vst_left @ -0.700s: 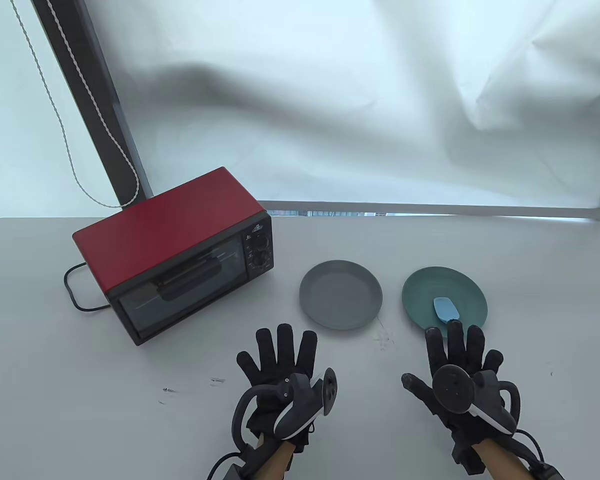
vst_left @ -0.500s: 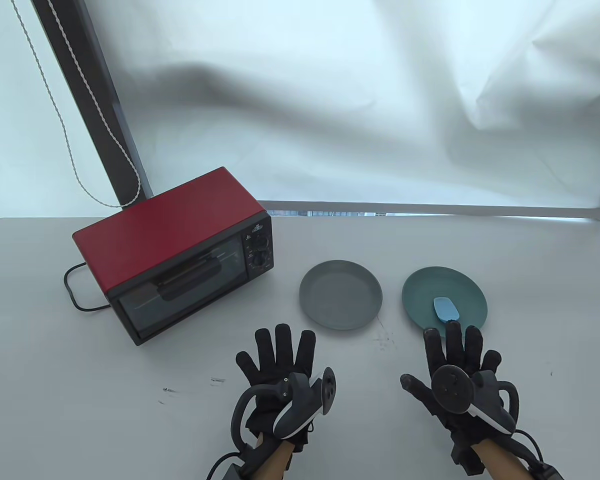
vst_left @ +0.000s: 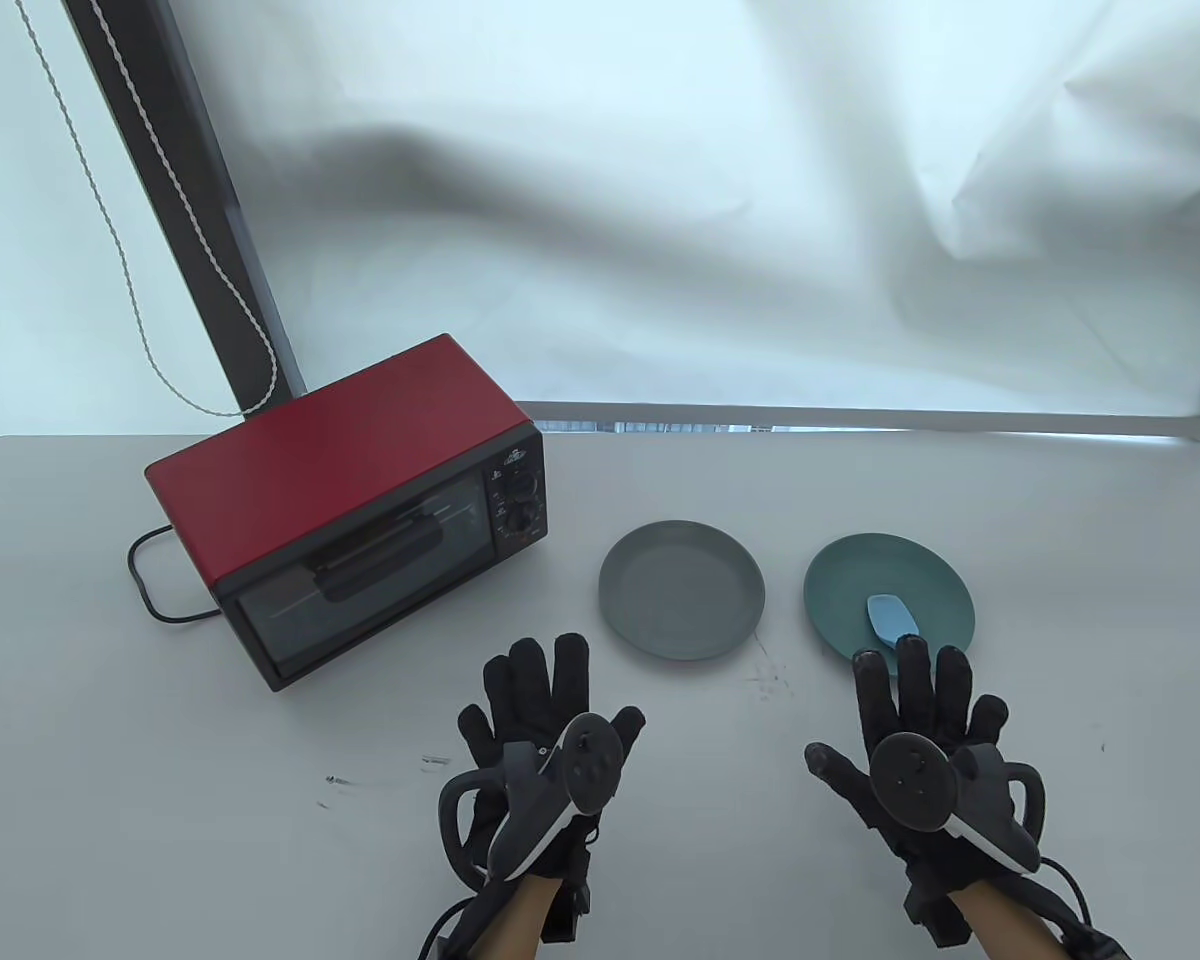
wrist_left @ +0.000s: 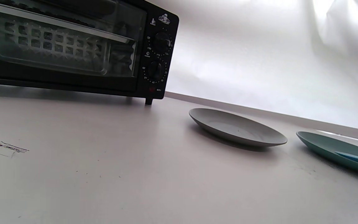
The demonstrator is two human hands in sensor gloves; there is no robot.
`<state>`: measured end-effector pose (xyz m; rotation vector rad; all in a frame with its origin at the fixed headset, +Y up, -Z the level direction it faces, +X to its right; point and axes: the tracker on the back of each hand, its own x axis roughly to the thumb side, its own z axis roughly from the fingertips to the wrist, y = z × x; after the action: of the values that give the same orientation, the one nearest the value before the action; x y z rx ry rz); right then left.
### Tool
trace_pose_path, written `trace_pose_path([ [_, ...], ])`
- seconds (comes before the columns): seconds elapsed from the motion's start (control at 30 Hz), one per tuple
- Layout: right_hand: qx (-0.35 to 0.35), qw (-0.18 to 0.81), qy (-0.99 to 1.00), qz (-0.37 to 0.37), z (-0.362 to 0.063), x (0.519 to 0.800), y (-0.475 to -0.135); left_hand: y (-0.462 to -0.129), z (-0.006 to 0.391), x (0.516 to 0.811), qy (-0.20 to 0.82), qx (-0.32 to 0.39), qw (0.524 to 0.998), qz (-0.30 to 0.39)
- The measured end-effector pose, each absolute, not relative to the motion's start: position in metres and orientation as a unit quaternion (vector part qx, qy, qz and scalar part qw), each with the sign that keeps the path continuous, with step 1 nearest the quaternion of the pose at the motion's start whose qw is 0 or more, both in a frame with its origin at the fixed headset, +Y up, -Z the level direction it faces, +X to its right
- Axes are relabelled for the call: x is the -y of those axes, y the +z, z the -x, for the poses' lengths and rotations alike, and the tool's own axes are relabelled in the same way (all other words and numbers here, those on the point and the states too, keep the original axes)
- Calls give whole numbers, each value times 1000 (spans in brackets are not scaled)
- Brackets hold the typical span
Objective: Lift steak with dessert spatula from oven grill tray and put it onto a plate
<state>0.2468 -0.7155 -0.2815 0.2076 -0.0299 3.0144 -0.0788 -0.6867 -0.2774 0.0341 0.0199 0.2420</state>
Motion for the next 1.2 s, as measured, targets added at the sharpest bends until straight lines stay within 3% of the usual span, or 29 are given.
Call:
trace_pose_path([
  [0.13, 15, 58, 996, -69, -247, 714, -281, -277, 92, 682, 174, -24, 984, -33],
  [0.67, 26, 53, 996, -66, -247, 711, -280, -306, 136, 700, 342, -55, 937, 29],
  [0.93, 29, 52, 997, -54, -250, 709, -281, -330, 174, 711, 493, -86, 863, 72],
  [1.2, 28, 56, 997, -49, -251, 707, -282, -352, 203, 716, 572, -113, 809, 79],
])
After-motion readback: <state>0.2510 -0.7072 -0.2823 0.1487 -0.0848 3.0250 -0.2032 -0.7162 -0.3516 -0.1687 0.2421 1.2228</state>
